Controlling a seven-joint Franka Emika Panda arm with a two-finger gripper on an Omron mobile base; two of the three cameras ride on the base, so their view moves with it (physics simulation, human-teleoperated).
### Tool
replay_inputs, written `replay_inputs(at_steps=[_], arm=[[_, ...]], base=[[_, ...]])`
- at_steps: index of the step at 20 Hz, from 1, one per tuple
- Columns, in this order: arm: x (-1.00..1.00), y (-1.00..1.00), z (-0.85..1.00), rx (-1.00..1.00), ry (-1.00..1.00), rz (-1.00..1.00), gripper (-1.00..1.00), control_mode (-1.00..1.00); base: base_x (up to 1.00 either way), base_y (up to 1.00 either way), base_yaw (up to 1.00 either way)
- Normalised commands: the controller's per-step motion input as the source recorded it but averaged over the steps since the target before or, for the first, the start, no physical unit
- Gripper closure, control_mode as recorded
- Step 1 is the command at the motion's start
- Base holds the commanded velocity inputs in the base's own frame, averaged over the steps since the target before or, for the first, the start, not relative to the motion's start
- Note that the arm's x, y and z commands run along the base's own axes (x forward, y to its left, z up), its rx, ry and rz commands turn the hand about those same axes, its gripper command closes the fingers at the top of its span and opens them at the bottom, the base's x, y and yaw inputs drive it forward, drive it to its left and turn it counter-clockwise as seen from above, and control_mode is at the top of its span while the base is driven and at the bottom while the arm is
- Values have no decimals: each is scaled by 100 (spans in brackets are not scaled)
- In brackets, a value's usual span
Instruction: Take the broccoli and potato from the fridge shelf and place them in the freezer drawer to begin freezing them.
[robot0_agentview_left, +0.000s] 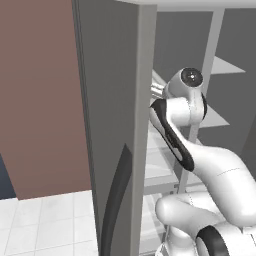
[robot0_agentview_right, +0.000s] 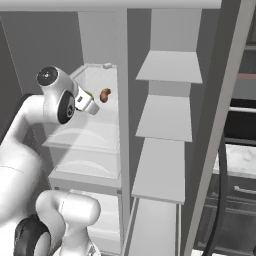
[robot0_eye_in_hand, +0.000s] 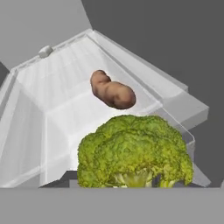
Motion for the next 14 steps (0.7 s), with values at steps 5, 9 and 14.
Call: replay_inputs(at_steps=[5,9,14], arm=[[-100,-22,14,6,0,0,100,-100],[-80,0,-26,-2,10,0,100,-100],[-36,2,-42,-6,18,0,100,-100]], base=[[0,0,0],[0,0,0],[0,0,0]])
